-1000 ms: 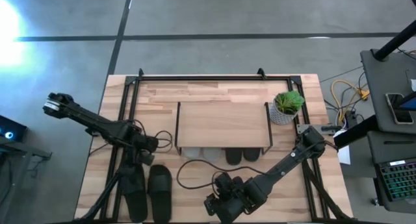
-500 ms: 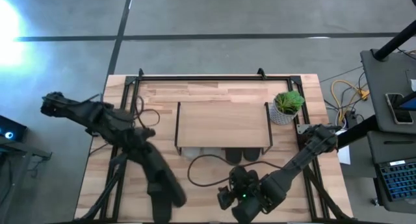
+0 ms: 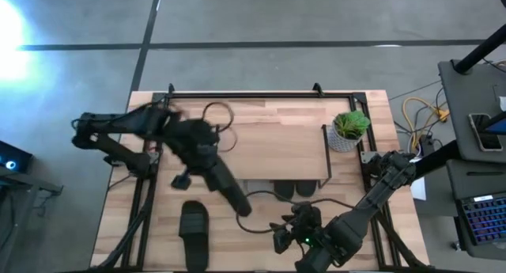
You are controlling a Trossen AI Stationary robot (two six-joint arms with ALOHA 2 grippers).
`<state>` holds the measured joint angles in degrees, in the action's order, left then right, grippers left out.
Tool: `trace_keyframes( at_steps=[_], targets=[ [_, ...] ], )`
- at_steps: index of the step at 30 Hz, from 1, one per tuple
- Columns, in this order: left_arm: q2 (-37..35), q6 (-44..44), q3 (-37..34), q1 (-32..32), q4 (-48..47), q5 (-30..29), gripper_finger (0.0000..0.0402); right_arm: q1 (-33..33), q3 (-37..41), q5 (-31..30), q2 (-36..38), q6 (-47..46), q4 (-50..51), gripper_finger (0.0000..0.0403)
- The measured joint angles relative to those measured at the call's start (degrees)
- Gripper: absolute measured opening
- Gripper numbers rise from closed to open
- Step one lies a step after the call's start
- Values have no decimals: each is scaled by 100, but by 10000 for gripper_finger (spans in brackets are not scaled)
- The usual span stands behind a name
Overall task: Pick and place slides into the shelf
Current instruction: Put the left black slide on the shelf
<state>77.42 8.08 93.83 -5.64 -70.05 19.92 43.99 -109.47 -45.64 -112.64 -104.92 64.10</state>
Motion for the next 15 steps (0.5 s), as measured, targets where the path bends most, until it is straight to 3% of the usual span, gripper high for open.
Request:
trace_keyframes(
  at_steps=[8, 12, 15],
  targets=[
    [1118, 1900, 1557, 1693, -1752, 1088, 0, 337, 0, -1168, 0, -440, -14, 227],
    [1367, 2083, 1767, 2400, -1634, 1816, 0, 368, 0, -1205, 0, -566, -8, 226],
    [1467, 2090, 1761, 2763, -1456, 1849, 0, 341, 0, -1254, 0, -568, 1, 226]
  ],
)
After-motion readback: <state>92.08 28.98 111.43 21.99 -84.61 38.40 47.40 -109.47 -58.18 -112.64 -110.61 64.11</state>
